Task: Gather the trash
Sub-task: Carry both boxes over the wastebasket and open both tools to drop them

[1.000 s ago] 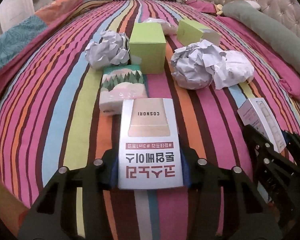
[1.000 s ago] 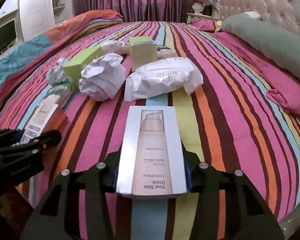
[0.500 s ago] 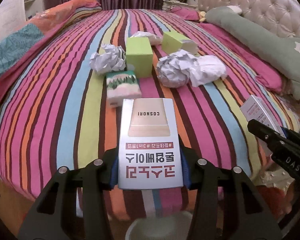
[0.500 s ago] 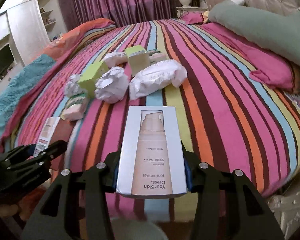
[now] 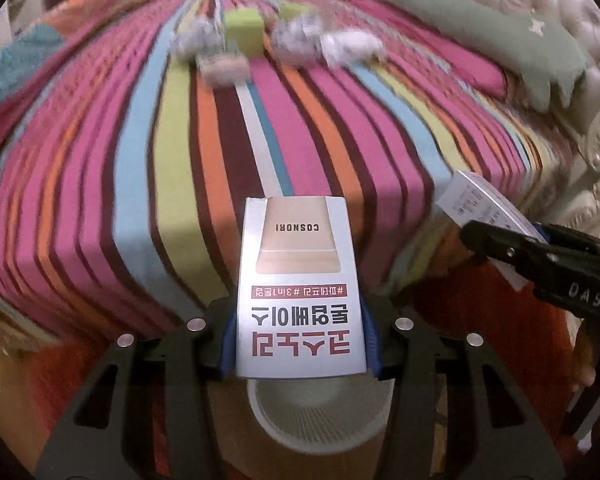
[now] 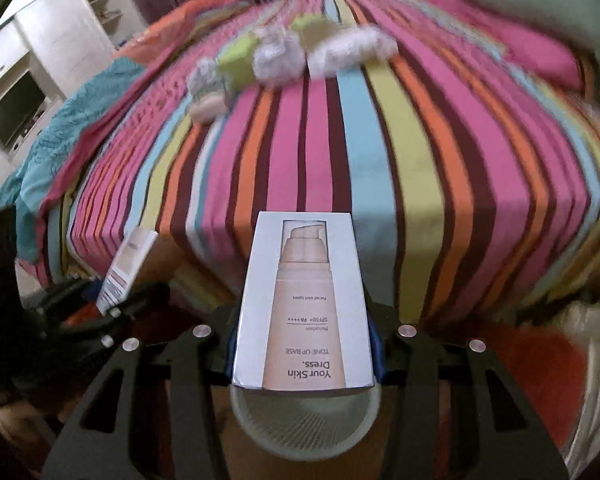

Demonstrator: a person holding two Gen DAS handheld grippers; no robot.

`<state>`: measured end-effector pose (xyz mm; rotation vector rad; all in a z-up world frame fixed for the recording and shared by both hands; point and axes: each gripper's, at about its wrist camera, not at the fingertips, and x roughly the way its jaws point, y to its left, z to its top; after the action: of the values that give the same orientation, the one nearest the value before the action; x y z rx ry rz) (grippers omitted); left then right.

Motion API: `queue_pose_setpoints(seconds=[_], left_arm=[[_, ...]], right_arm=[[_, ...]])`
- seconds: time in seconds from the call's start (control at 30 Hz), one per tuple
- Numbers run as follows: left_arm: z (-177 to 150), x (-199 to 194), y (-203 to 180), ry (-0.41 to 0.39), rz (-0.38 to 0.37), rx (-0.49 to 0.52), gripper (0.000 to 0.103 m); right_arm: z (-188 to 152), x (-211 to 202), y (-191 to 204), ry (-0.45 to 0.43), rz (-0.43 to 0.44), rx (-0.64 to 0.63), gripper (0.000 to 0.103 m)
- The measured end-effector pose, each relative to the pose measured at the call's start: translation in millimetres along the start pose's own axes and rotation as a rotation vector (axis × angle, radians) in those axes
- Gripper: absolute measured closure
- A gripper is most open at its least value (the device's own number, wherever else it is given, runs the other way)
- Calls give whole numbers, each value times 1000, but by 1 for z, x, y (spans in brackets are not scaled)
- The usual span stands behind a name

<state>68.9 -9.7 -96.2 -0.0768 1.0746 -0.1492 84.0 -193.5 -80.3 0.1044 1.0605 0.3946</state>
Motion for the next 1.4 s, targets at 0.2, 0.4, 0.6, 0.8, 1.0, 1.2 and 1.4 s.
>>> queue_pose_setpoints(seconds=[0.2,0.4,0.6,0.8,1.0,1.2,1.4], left_arm=[[-30,35,-2,131,-21,-35,56],[-46,77,-2,283,-3,-50,56],[-54,119,-1,437,-19,-104,56],[-70,154,7,570,-41,-198,56],[-84,184,14,648,-48,-291,56],[-98,204,23,726,-42,-347,56],[-104,222,26,775,-52,-377,55]], right_arm=[[-30,31,-2,127,2,63,58],[-50,72,-6,296,-21,101,58],[-53,111,-20,428,-9,195,58],[-69,144,-33,556,41,303,58],[-95,180,-48,658,62,402,58],[-111,202,-60,720,85,493,58],[-117,211,-76,740,110,585,58]])
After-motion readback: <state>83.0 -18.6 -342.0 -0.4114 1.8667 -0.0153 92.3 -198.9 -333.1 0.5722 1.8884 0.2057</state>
